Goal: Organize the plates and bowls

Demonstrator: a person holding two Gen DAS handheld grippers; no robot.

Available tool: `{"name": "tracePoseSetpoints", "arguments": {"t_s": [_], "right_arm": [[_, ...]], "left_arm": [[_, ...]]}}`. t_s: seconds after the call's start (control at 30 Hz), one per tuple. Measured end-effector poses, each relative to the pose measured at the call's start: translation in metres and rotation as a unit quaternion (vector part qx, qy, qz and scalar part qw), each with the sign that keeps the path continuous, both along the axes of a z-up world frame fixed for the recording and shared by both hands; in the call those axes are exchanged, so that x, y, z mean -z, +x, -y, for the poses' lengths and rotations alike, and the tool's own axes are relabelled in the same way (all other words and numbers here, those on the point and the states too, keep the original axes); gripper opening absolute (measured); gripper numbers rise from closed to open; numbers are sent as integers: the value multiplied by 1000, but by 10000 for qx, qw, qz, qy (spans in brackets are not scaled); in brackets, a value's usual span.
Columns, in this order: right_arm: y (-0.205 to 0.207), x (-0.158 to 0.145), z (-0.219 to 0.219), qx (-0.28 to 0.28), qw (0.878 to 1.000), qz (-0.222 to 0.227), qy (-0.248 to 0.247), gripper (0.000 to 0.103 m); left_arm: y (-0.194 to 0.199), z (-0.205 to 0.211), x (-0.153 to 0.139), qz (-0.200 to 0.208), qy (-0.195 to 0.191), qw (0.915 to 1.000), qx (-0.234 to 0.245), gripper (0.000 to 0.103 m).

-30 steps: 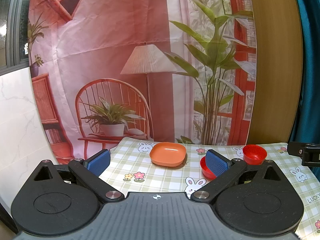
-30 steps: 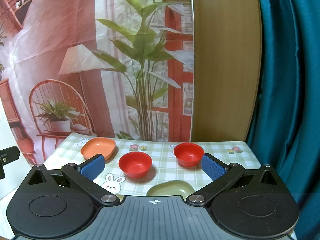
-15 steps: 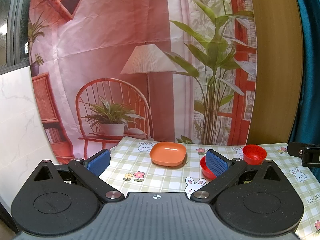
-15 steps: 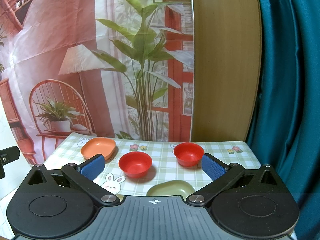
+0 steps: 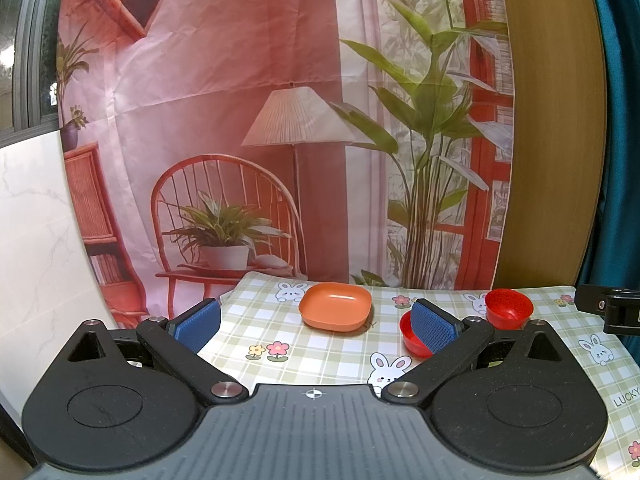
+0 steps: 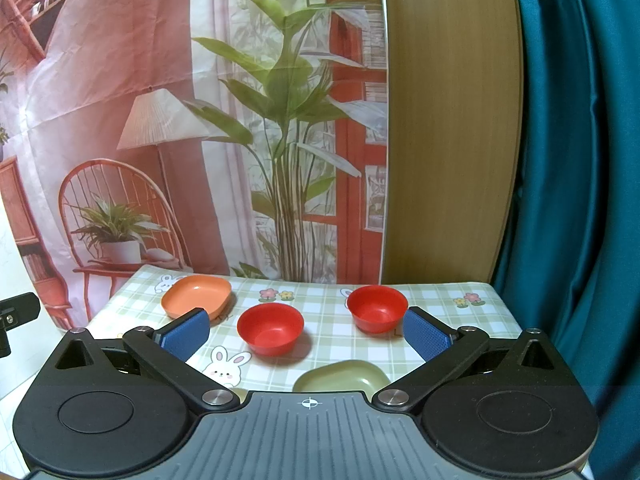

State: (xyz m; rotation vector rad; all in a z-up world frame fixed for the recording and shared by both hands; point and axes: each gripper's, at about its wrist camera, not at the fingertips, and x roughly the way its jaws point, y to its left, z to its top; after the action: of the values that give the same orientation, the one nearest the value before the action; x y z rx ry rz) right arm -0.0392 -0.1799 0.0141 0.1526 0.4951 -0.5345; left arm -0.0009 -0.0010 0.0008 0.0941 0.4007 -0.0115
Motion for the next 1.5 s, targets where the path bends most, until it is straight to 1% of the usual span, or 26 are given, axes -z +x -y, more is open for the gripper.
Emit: {"name": "tracePoseSetpoints", "arguments": {"t_s": [0.9,1.13,1.33,1.5], "right_arm": [[0,-1,0,2,10000,2,-9,103],[0,-1,0,24,10000,-6,21,103],[5,6,3,-22,9999,-51,158,103],[14,16,5,-148,9992,-71,359,103]], "left_arm": [[0,-1,0,-12,-10,10000,-2,102],[1,-1,4,-57,-47,10000,-33,102],[7,-1,7,-68,3,10000,-68,102],[20,-9,13,-99,123,9995,-258,102]]}}
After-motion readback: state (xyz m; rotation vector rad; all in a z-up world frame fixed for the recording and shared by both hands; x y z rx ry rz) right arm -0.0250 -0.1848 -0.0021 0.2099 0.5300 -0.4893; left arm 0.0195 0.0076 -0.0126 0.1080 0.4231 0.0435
